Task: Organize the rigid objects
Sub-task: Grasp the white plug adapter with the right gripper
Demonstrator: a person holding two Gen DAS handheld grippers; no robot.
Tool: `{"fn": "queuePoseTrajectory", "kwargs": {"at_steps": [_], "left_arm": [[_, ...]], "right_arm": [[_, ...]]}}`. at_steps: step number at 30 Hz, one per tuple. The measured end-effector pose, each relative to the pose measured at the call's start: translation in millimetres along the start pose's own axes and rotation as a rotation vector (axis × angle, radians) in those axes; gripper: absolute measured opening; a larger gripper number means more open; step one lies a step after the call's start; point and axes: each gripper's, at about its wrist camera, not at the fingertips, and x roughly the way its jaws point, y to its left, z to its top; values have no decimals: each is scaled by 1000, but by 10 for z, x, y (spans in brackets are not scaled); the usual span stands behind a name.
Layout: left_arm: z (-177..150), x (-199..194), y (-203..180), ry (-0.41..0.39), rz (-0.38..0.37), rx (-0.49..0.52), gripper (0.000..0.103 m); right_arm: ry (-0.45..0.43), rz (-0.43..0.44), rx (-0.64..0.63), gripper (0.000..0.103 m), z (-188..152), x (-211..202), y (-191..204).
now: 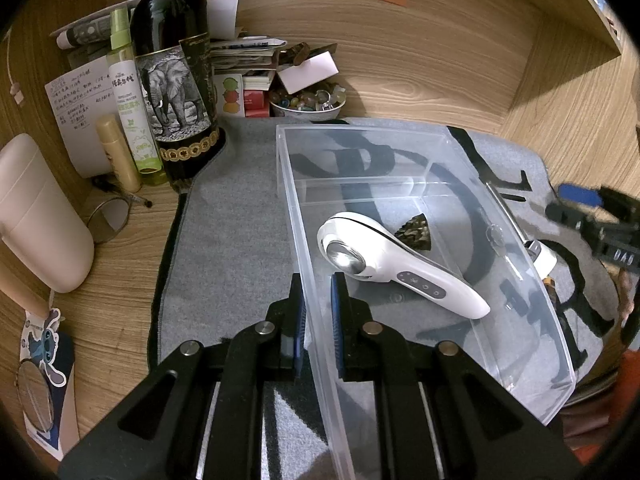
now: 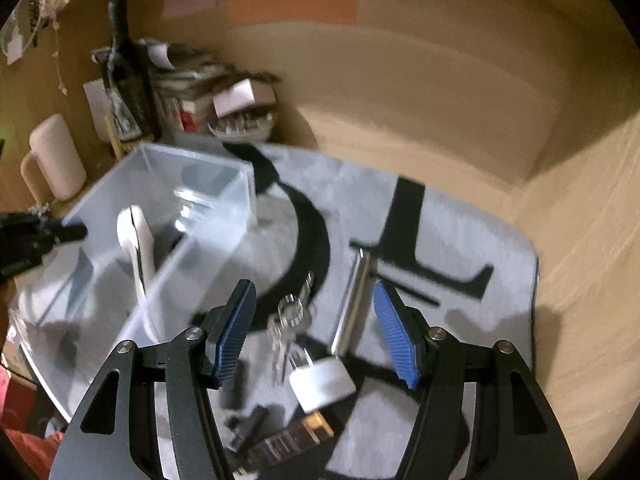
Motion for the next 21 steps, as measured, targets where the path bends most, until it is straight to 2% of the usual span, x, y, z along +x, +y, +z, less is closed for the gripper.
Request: {"fn": "queuePoseTrajectory", "kwargs": {"at_steps": [5, 13, 20, 21], "left_arm": [[0, 0, 4, 0, -1, 1, 11], [-2, -1, 4, 0, -1, 1, 11], [-2, -1, 7, -1, -1, 1, 11], [-3, -2, 6, -1, -1, 1, 11]], "right_arm": [[62, -2, 30, 58, -221, 150, -82], [129, 48, 81, 58, -443, 322, -128], [129, 77, 117, 58, -525, 375, -163], [124, 77, 116, 55, -535, 367, -171]]}}
